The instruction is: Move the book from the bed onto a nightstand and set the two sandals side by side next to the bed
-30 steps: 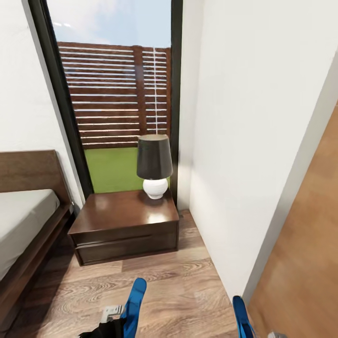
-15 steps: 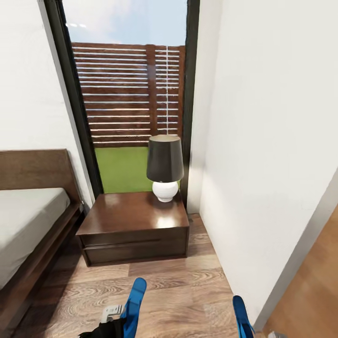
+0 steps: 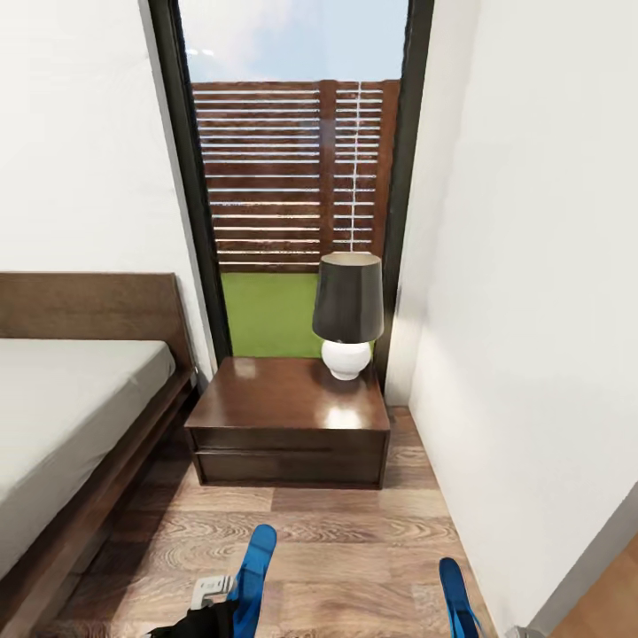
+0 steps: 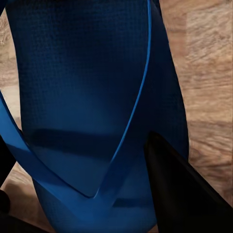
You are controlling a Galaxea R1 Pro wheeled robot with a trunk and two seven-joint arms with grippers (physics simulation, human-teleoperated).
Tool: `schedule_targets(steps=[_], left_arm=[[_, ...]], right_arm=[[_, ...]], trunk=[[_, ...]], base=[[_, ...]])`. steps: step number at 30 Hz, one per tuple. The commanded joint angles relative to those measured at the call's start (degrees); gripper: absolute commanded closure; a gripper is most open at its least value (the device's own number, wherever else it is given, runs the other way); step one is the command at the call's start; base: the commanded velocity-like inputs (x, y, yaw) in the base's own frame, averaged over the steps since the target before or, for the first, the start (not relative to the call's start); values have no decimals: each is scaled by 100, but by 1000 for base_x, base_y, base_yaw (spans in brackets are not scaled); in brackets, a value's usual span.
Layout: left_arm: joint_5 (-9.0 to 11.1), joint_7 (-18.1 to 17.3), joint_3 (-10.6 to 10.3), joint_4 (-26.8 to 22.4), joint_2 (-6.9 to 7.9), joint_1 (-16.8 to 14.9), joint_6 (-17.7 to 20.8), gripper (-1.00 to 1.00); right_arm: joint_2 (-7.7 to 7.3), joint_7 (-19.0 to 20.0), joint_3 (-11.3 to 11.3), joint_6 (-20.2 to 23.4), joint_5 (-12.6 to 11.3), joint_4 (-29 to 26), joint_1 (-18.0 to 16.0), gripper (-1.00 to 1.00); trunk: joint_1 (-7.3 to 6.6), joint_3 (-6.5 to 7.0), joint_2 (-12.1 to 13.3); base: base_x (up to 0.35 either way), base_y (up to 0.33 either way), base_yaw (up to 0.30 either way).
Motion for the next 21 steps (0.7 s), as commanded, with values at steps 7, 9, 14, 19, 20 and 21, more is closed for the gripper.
schedule_targets(steps=[7,9,14,19,20,21], left_arm=[[37,-13,-37,9,0,-5,-26,100],[37,-12,-37,9,0,-5,-26,100],[37,-12,-37,9,0,-5,-26,100],[37,-12,-38,9,0,-5,-26,100],[37,-12,-38,9,0,-5,-26,100],[37,-12,-38,9,0,-5,-26,100]], right_arm=[[2,28,-48,65,12,-11,-2,100],[2,28,-48,65,12,-11,-2,100],[2,28,-48,65,12,-11,-2,100],[2,26,-48,66,12,-11,-2,100],[2,27,-48,66,12,-11,-2,100],[2,27,-48,65,12,-11,-2,100]], trunk=[[-1,-29,-2],[-1,-36,-2],[-1,-52,-2],[-1,-69,-2],[-1,-72,-2],[-1,-75,-2]], base=[[0,0,270],[0,0,270],[0,-16,270],[0,-139,270],[0,-54,270],[0,-42,270]])
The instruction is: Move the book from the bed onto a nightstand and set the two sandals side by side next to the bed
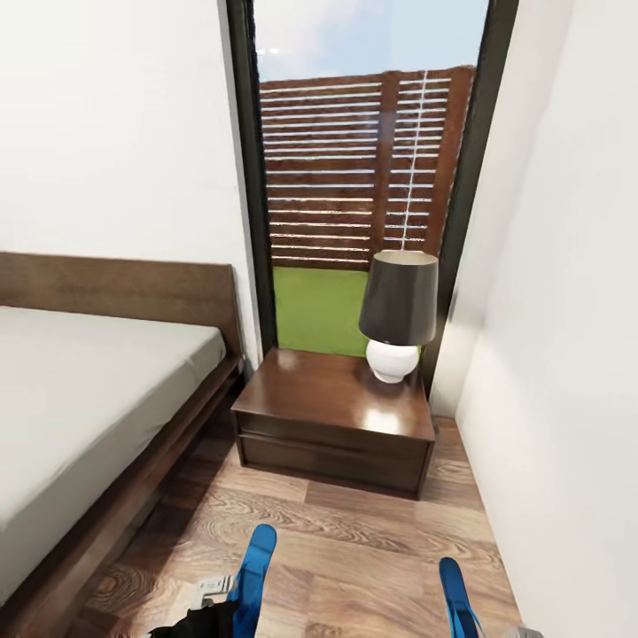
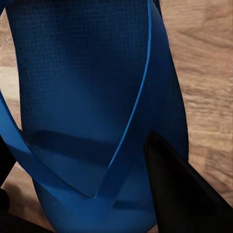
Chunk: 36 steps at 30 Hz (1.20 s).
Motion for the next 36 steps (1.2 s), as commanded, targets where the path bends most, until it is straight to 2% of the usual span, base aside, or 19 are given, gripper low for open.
schedule_targets(steps=[1,10,36], left_arm=[[36,-12,-39,9,0,-6,-26,100],[36,-12,-38,9,-3,-6,-26,100],[36,-12,-37,9,0,-6,-26,100]], right_arm=[[2,28,-48,65,12,-9,-2,100],[2,24,-48,66,12,-9,-2,100],[2,24,-48,70,12,-9,-2,100]], trunk=[[-1,-9,-2],[-1,-39,-2],[-1,-122,-2]], base=[[0,-54,270],[0,-132,270],[0,-3,271]])
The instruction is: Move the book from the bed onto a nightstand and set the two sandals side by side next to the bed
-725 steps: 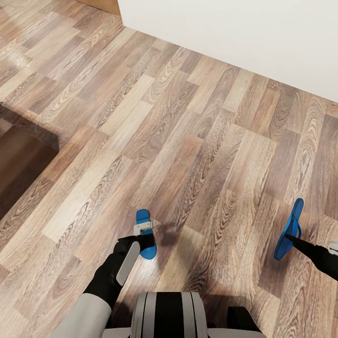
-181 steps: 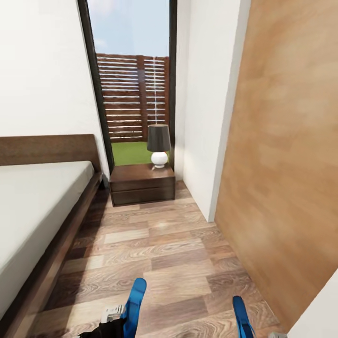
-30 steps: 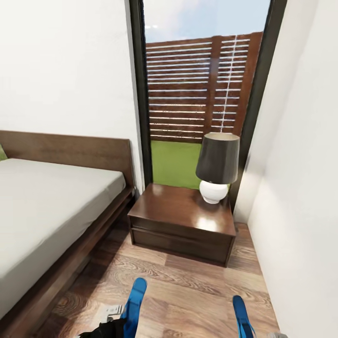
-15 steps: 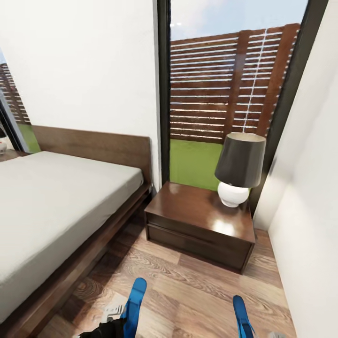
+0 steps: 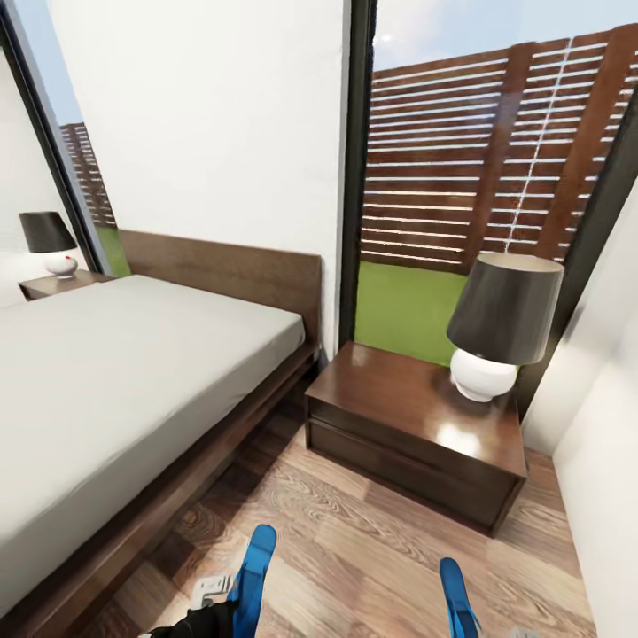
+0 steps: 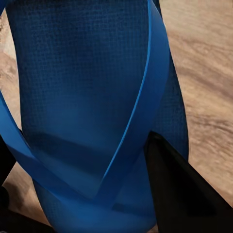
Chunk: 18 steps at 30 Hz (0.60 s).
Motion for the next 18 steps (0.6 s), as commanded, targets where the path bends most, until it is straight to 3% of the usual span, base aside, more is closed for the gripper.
schedule_targets(steps=[1,18], left_arm=[[37,-12,-38,9,0,-5,-26,100],[37,-21,-38,9,1,-5,-26,100]], right_arm=[[3,26,-48,63,11,-9,-2,100],[3,24,-48,60,11,-9,-2,100]], trunk=[[-1,-8,-2],[-1,-59,-2]], base=[[0,0,272],[0,0,272]])
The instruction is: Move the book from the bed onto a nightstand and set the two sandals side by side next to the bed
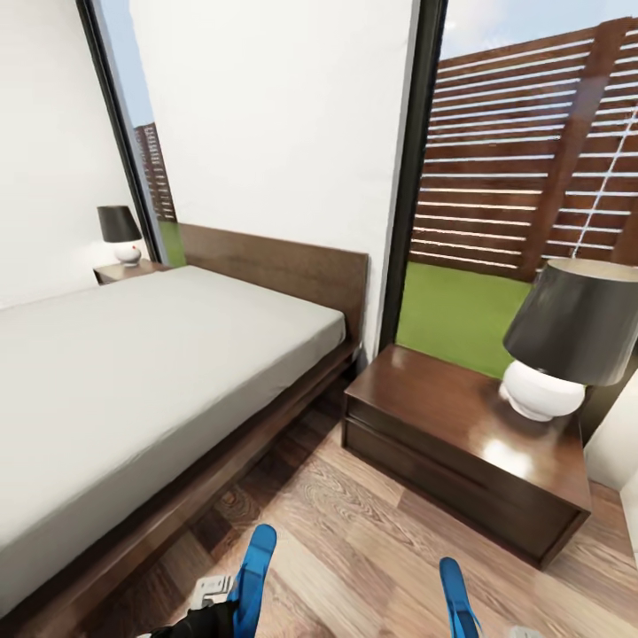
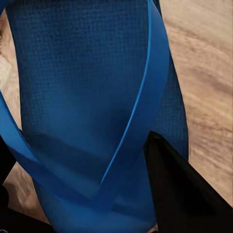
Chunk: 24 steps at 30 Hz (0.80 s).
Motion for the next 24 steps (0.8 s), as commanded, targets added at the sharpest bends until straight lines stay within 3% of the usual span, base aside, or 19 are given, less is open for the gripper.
schedule_targets(steps=[1,24], left_arm=[[37,-15,-38,9,-1,-5,-26,100],[45,-22,-33,9,0,-5,-17,100]], right_arm=[[2,28,-48,65,12,-9,-2,100],[0,27,-64,72,3,-9,-2,100]], trunk=[[-1,-8,-2],[-1,-70,-2]], base=[[0,0,273],[0,0,274]])
